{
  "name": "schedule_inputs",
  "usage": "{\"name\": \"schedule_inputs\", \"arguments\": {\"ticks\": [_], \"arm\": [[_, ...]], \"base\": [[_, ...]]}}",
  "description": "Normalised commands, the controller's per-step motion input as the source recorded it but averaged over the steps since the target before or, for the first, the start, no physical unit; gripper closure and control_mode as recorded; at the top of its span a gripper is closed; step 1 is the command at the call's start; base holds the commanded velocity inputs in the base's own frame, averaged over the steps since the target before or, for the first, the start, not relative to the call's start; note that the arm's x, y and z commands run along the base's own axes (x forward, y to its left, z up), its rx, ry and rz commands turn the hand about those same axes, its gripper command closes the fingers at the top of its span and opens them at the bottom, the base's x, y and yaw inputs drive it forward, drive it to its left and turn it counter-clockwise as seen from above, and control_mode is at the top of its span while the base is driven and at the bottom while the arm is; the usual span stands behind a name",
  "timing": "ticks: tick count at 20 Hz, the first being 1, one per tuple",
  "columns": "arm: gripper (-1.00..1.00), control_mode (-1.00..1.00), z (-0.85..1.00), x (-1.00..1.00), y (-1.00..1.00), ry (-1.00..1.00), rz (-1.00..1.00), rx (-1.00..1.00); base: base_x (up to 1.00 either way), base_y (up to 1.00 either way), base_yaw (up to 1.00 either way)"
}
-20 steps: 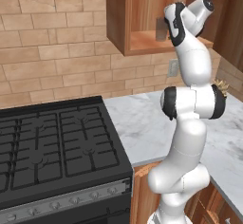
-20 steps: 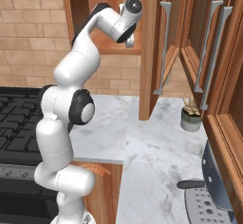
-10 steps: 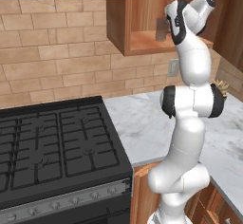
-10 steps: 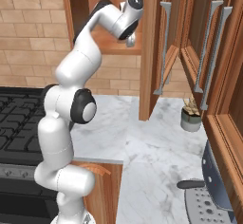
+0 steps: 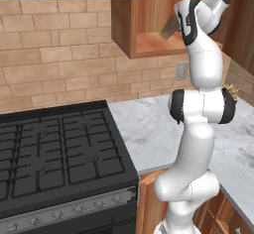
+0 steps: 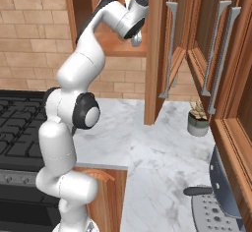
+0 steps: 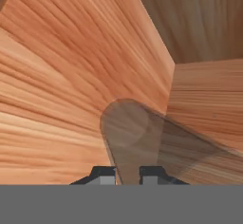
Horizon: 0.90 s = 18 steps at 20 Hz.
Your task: There is a bowl on the dining counter. Grab a lemon wedge from the fridge and place it in the bowl. Then get the liquor bottle and glass cup from the cabinet and place them next to the bowl.
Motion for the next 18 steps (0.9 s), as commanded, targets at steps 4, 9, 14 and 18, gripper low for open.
{"name": "schedule_inputs", "arguments": {"ticks": [4, 9, 14, 18], "arm": [[1.00, -1.00, -0.03, -0.54, 0.12, -0.13, 0.00, -0.01], [1.00, -1.00, -0.04, -0.74, 0.19, -0.14, 0.00, 0.00], [1.00, -1.00, -0.04, -0.88, 0.25, -0.14, -0.01, 0.00], [1.00, -1.00, -0.01, -0.93, 0.29, -0.14, -0.04, -0.03]], "base": [[0.00, 0.00, 0.00], [0.00, 0.00, 0.00], [0.00, 0.00, 0.00], [0.00, 0.00, 0.00]]}}
